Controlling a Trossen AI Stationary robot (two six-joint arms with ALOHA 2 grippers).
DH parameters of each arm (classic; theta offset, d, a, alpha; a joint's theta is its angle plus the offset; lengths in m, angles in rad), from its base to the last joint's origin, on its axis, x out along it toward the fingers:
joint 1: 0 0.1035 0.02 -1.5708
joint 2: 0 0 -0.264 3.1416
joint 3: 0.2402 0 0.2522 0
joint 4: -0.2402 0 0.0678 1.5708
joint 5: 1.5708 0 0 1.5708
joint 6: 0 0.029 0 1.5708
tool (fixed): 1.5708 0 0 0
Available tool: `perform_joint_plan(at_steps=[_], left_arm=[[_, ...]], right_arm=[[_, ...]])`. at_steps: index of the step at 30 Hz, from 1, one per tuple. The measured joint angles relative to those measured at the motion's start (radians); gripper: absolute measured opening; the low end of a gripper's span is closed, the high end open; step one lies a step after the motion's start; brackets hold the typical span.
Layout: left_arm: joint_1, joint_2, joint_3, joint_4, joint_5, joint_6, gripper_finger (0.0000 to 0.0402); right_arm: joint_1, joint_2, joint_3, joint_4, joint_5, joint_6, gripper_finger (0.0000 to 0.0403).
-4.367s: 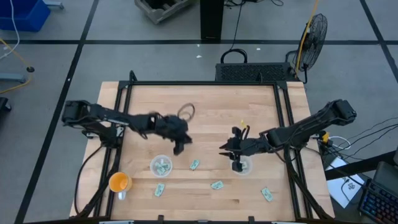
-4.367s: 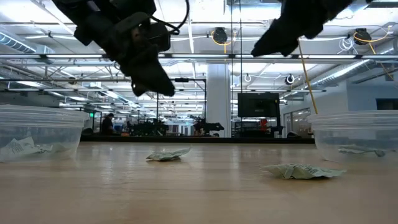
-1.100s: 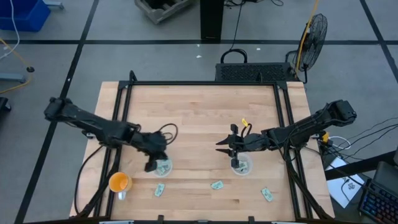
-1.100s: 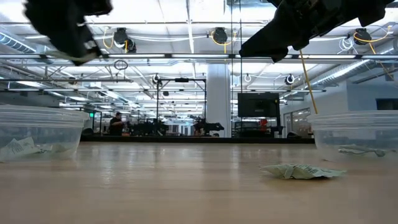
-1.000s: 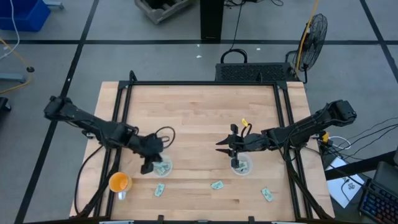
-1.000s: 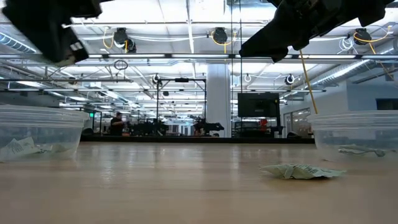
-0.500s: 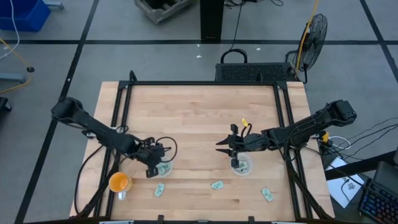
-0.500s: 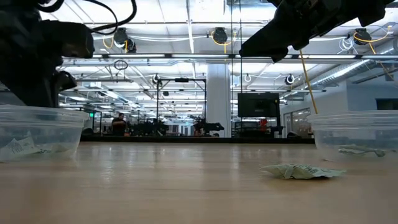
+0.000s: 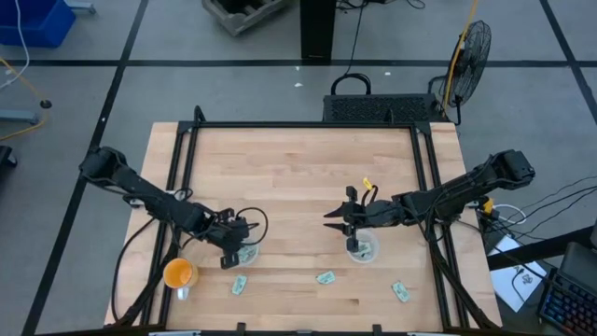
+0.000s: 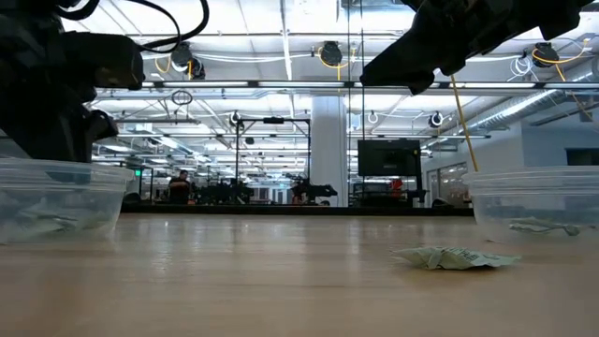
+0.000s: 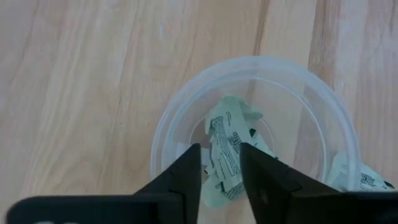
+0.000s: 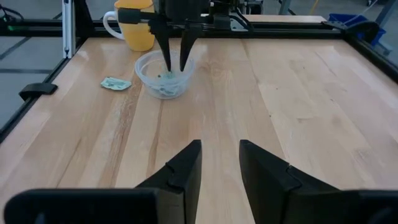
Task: Pick and place Stevia / Truvia into bins
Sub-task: Put the right light green stevia packet into the right transparent container
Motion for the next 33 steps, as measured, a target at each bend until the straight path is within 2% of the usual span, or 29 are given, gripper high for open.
perform_joint_plan(at_steps=[4, 7, 12, 18, 23, 25, 29, 33], left_arm=[[0.000, 0.000, 0.000, 0.007, -0.003, 0.000, 0.0145], [0.000, 0.000, 0.000, 0.029, -0.042, 0.001, 0.0155], [0.000, -0.007, 0.015, 0.056, -0.051, 0.041, 0.0157], [0.002, -0.008, 0.100, 0.059, -0.074, 0.140, 0.0157], [0.013, -0.008, 0.179, 0.060, -0.183, 0.232, 0.0157], [0.021, -0.008, 0.206, 0.060, -0.222, 0.273, 0.0157], [0.046, -0.008, 0.228, 0.099, -0.258, 0.369, 0.0157], [0.079, -0.008, 0.228, 0.167, -0.264, 0.452, 0.0157]], right_arm=[[0.000, 0.000, 0.000, 0.000, -0.001, 0.041, 0.0100], [0.000, 0.000, 0.000, 0.000, -0.030, 0.026, 0.0100], [0.012, -0.010, 0.000, -0.003, -0.161, 0.017, 0.0100], [0.080, -0.079, 0.000, -0.067, -0.358, 0.094, 0.0100], [0.182, -0.152, 0.001, -0.284, -0.439, 0.403, 0.0100], [0.240, -0.157, 0.001, -0.383, -0.454, 0.615, 0.0100], [0.359, -0.150, 0.001, -0.524, -0.552, 1.073, 0.0100], [0.466, -0.144, 0.001, -0.653, -0.551, 1.425, 0.0100]])
